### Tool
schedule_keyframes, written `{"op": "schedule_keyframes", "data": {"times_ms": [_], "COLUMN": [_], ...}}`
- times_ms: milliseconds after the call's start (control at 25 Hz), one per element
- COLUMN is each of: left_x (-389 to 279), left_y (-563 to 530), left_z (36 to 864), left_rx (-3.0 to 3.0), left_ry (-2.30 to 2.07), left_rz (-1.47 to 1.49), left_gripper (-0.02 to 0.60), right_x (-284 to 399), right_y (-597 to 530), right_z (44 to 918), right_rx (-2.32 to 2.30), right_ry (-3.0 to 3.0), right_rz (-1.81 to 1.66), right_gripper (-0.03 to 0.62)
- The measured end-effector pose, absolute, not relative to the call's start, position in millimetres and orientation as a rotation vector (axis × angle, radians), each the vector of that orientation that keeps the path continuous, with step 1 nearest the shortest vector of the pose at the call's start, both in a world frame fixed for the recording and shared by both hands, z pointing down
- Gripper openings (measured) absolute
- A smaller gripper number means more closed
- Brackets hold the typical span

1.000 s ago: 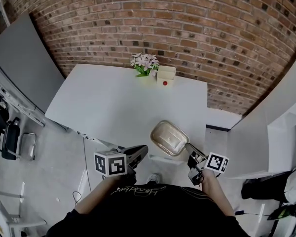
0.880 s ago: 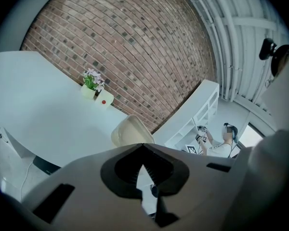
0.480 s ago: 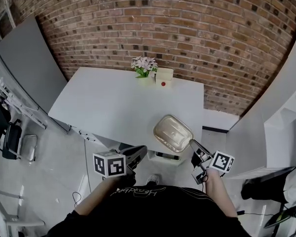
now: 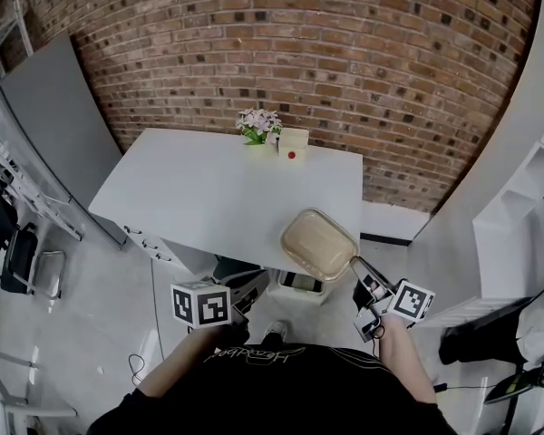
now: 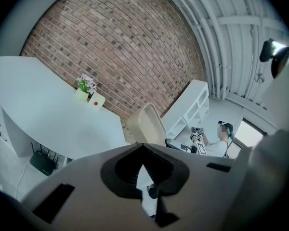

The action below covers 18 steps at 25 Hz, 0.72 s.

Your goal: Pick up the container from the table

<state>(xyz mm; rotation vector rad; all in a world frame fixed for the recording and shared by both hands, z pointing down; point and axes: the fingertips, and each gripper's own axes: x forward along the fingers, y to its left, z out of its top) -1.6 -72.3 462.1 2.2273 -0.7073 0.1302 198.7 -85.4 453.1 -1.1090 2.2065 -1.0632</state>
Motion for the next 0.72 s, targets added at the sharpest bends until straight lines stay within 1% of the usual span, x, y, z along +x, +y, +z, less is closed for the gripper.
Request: {"op": "schedule_keyframes", "data": {"times_ms": [720], "left_x": [6.0], "left_y": [-26.6], "left_z": [454.6], "left_rx": [2.258], "left_ry": [-0.695], "left_rz": [0.107], "left_gripper": [0.003], "right_x": [201.7], "right_y": [-31.1], "right_z": [427.9], "right_rx": [-1.113], "right_ry": [2.212], "right_rz": [-0.948], "right_gripper": [0.043]}}
